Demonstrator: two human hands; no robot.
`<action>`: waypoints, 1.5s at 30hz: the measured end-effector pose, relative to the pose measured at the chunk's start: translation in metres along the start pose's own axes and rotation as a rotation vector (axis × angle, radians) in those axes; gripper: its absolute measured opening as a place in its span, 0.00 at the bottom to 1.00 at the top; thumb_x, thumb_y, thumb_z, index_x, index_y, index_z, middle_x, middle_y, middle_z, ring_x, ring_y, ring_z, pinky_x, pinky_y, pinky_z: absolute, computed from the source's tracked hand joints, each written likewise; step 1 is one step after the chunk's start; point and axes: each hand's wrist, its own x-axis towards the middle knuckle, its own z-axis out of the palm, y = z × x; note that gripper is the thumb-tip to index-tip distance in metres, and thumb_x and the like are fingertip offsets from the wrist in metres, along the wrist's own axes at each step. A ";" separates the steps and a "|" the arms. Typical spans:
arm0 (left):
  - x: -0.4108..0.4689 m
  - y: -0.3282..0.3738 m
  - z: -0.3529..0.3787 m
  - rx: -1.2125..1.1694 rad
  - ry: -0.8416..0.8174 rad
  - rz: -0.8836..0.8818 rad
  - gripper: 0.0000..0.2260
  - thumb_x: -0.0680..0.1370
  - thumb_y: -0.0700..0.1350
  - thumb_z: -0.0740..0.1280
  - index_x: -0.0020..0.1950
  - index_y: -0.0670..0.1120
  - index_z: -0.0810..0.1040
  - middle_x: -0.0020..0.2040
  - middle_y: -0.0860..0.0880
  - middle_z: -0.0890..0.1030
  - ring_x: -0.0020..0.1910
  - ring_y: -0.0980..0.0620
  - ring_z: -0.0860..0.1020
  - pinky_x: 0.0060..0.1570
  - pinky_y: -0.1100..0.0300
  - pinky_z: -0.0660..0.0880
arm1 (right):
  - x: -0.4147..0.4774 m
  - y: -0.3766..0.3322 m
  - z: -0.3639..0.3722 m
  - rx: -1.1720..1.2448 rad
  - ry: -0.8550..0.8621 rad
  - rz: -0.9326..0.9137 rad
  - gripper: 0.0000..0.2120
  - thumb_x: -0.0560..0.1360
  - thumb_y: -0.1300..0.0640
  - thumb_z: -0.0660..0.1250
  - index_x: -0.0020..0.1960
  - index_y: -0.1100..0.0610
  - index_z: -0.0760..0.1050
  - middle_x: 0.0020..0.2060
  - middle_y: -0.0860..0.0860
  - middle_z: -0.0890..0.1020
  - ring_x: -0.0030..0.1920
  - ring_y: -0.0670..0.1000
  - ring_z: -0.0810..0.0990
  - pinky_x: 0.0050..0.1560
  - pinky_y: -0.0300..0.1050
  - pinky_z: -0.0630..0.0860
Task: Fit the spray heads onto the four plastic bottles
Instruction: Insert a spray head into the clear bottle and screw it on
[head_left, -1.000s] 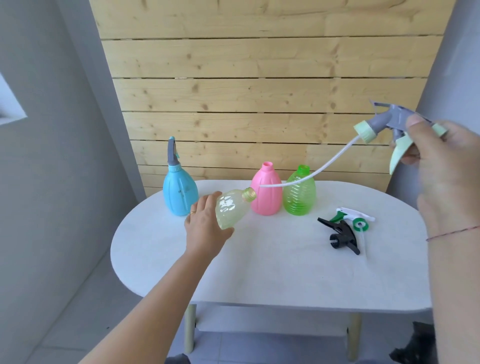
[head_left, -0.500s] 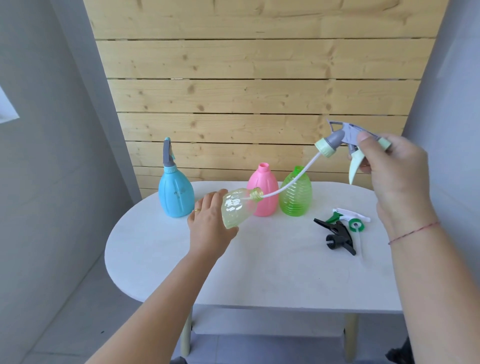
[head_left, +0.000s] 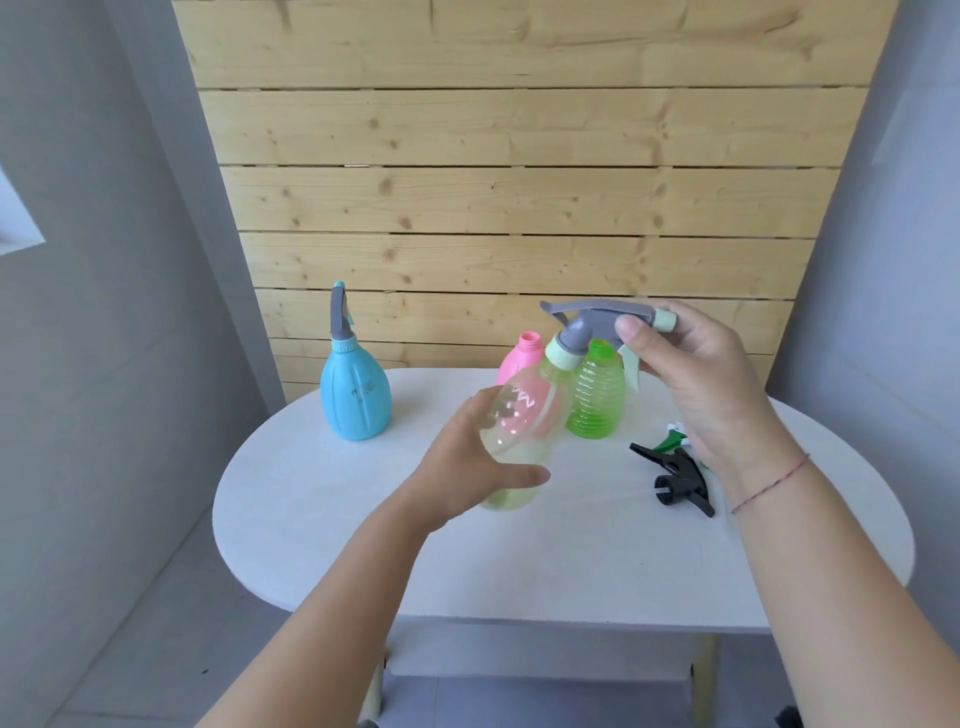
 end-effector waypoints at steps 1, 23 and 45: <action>-0.002 0.001 -0.002 -0.052 -0.081 -0.025 0.33 0.63 0.44 0.80 0.64 0.58 0.71 0.61 0.53 0.76 0.63 0.51 0.73 0.62 0.52 0.74 | 0.000 0.003 0.000 0.067 -0.028 0.036 0.09 0.68 0.48 0.73 0.46 0.51 0.82 0.47 0.52 0.84 0.50 0.51 0.81 0.58 0.50 0.73; -0.001 -0.003 0.002 -0.490 -0.618 -0.174 0.28 0.66 0.44 0.74 0.65 0.50 0.74 0.59 0.47 0.78 0.59 0.47 0.77 0.66 0.43 0.69 | -0.006 0.021 0.018 0.303 -0.370 0.275 0.25 0.71 0.60 0.65 0.69 0.59 0.70 0.63 0.61 0.77 0.60 0.55 0.76 0.67 0.57 0.67; -0.011 0.001 0.013 -0.682 -0.755 -0.153 0.31 0.62 0.53 0.79 0.62 0.47 0.77 0.58 0.43 0.77 0.55 0.47 0.79 0.60 0.52 0.75 | -0.006 0.019 0.026 0.545 -0.362 0.367 0.19 0.73 0.47 0.62 0.54 0.61 0.77 0.45 0.56 0.84 0.48 0.53 0.84 0.47 0.45 0.80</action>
